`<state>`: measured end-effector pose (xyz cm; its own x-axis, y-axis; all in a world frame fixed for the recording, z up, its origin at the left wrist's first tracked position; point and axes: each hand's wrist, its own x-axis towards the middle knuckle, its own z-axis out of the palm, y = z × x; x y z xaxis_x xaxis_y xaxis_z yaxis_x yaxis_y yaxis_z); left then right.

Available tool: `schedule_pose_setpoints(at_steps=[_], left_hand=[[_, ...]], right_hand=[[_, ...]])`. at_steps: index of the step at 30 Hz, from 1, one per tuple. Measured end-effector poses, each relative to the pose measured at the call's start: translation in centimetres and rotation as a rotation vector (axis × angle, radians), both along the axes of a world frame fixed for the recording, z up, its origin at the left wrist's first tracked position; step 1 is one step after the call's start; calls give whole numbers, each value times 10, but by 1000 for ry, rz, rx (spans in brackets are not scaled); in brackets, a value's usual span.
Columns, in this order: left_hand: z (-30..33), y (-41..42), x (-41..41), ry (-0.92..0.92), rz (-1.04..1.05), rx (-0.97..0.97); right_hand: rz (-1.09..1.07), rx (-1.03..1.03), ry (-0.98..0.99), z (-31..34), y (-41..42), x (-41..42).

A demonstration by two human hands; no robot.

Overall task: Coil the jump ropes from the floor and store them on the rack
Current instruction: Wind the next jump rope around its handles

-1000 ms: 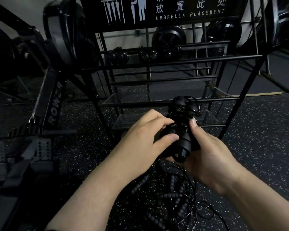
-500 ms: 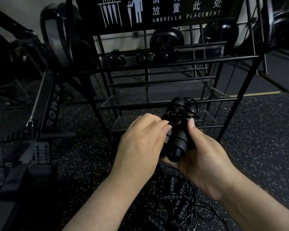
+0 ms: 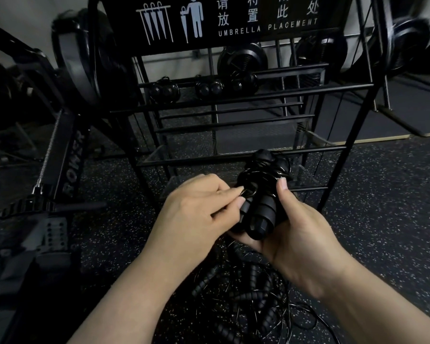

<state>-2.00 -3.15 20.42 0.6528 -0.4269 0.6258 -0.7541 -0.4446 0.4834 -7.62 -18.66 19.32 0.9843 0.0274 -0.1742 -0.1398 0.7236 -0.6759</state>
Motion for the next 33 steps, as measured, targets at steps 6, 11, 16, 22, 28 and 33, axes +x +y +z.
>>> schedule_pose_setpoints(at_steps=[6, 11, 16, 22, 28, 33], left_hand=[[2, 5, 0, 97, -21, -63], [2, 8, 1, 160, -64, -29], [1, 4, 1, 153, -14, 3], [-4, -4, -2, -23, 115, 3], [-5, -7, -11, 18, 152, -47], [-4, -5, -11, 44, 139, 26]], right_hand=[[6, 1, -11, 1, 3, 0], [13, 15, 10, 0, 3, -1], [7, -64, 0, -2, 3, 1], [-30, -114, -1, -4, 2, 3], [-55, -92, -3, -5, 2, 4], [-42, -75, -10, -6, 2, 5]])
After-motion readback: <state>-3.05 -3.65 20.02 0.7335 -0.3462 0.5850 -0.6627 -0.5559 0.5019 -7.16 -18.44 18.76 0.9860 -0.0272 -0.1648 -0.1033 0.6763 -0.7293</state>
